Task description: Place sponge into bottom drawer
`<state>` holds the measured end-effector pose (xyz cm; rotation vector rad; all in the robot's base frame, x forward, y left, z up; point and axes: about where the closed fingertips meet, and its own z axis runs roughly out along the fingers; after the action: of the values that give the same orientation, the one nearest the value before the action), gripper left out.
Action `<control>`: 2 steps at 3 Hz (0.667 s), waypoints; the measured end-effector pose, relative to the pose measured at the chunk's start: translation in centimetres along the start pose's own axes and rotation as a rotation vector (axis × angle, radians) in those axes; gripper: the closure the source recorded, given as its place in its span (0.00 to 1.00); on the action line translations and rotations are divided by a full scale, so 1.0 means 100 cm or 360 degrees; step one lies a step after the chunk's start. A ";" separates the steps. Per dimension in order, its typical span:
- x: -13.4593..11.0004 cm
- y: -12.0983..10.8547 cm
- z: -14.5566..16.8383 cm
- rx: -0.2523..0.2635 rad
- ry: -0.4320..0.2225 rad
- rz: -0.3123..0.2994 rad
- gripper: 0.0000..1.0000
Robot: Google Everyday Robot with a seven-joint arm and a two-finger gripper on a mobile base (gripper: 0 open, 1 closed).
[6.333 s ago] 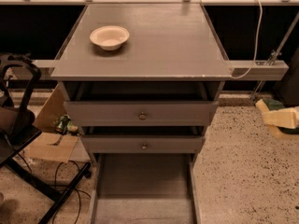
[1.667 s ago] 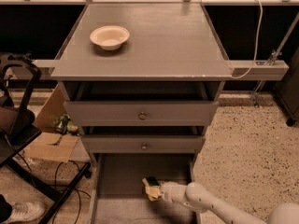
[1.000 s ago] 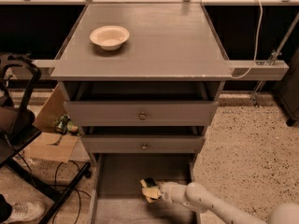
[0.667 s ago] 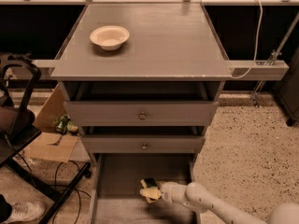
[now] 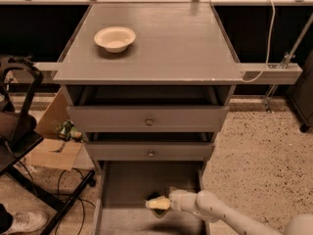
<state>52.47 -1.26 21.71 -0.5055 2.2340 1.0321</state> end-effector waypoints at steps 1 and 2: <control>-0.021 0.003 -0.019 -0.0001 -0.0030 -0.0021 0.00; -0.051 0.029 -0.073 -0.0066 -0.0007 -0.0073 0.00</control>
Offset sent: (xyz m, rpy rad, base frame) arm -0.0103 -0.0843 0.2079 -0.0110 -0.1071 0.1565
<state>51.83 -4.76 30.35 -0.5693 2.1908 1.0565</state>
